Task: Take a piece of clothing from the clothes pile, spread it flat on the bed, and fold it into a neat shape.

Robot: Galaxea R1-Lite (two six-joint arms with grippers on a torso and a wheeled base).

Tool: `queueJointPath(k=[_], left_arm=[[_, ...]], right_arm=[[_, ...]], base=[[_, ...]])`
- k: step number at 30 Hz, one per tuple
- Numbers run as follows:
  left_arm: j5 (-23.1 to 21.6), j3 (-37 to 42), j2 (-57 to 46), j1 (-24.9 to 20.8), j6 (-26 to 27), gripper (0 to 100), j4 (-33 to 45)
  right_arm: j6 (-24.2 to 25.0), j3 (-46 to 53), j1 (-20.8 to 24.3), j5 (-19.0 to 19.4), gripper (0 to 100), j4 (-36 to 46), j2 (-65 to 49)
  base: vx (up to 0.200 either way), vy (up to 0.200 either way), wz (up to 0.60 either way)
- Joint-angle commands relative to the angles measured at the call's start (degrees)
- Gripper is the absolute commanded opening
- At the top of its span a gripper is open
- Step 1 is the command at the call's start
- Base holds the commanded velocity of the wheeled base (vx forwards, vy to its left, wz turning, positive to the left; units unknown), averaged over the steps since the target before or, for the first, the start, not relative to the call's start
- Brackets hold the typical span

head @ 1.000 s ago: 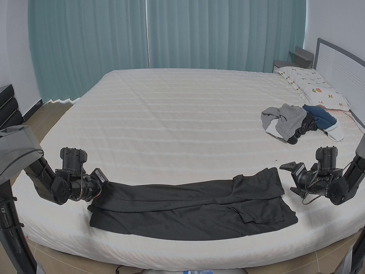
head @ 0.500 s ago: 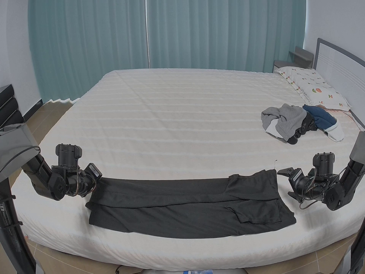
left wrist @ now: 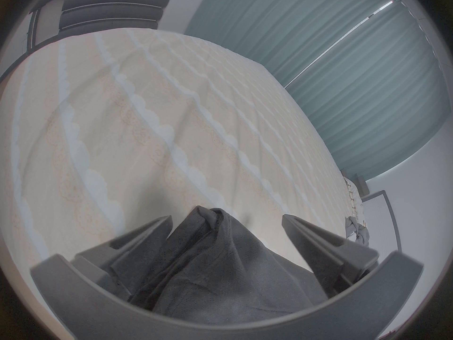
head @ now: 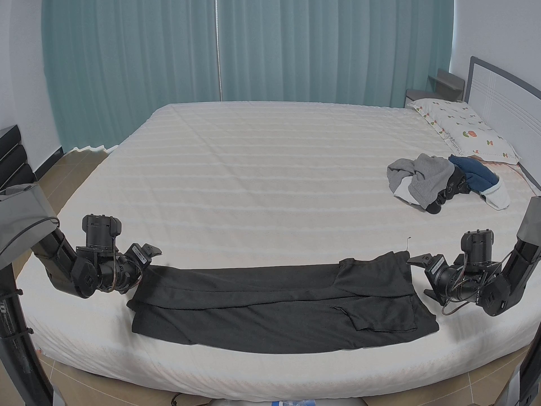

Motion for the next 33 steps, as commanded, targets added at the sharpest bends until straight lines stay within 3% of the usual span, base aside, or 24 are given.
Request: queueJointPath(k=[1, 7, 14, 33], left_arm=[[0.12, 3.63, -4.81, -0.15, -0.03, 100, -0.36], [0.12, 9.52, -13.43, -0.59, -0.29, 100, 0.26], [-0.76, 17.43, -15.36, -1.2, -0.29, 100, -0.27], [-1.55, 18.93, -9.73, -3.84, -0.64, 100, -0.36]], right_arm=[[0.0, 0.97, 0.14, 0.06, 100, 0.02, -2.74], [0.09, 3.08, 1.72, 0.15, 100, 0.02, -6.52], [0.09, 3.95, 4.09, 0.06, 100, 0.02, -7.75], [0.09, 4.31, 4.09, 0.15, 100, 0.02, -8.36]], base=[[0.0, 0.0, 0.0], [0.0, 0.0, 0.0], [-0.171, 0.0, 0.0], [0.0, 0.0, 0.0]])
